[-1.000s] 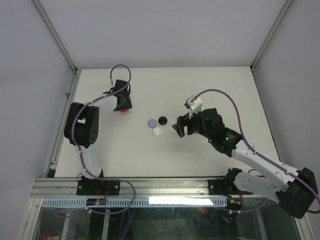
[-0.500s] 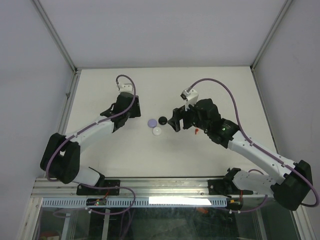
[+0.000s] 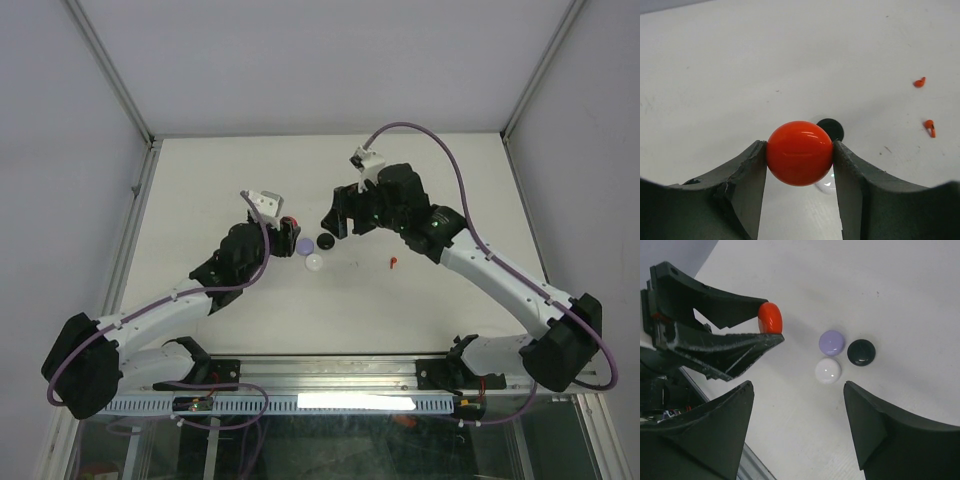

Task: Insert the wireless bluetooth earbuds into the charging case
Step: Pick up the charging case at the center of the board.

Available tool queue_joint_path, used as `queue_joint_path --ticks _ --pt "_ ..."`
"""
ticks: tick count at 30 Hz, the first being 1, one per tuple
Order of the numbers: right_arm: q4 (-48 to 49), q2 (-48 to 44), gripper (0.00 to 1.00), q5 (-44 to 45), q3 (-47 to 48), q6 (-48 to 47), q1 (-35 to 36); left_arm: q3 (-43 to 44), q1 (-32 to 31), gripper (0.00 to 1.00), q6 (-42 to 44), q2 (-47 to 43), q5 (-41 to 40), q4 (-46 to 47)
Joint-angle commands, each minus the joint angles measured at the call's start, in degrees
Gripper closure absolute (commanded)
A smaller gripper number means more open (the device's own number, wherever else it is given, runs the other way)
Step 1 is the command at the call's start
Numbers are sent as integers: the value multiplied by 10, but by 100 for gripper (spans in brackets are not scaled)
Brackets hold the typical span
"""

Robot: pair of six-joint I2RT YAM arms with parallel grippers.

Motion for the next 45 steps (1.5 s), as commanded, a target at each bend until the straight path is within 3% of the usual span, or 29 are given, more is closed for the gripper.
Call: queue_joint_path --ticks 1,10,27,33,38,40,45 --pt "-24 25 25 -50 66 16 -1 -36 -28 68 88 -41 49 144" --pt "-50 73 29 -109 114 20 -1 -80 -77 69 186 -60 124 242" --pt "-28 100 53 -183 93 27 3 -83 -92 69 205 -59 167 274" --pt "-29 100 66 -190 85 21 3 -81 -93 68 205 -60 166 274" --pt "-37 89 86 -192 87 -3 3 -81 -93 61 202 -67 163 261" --pt "-42 78 93 -194 88 -22 2 -83 -93 53 203 -75 164 247" --pt "-60 57 99 -210 96 -75 1 -93 -93 39 195 -113 169 211"
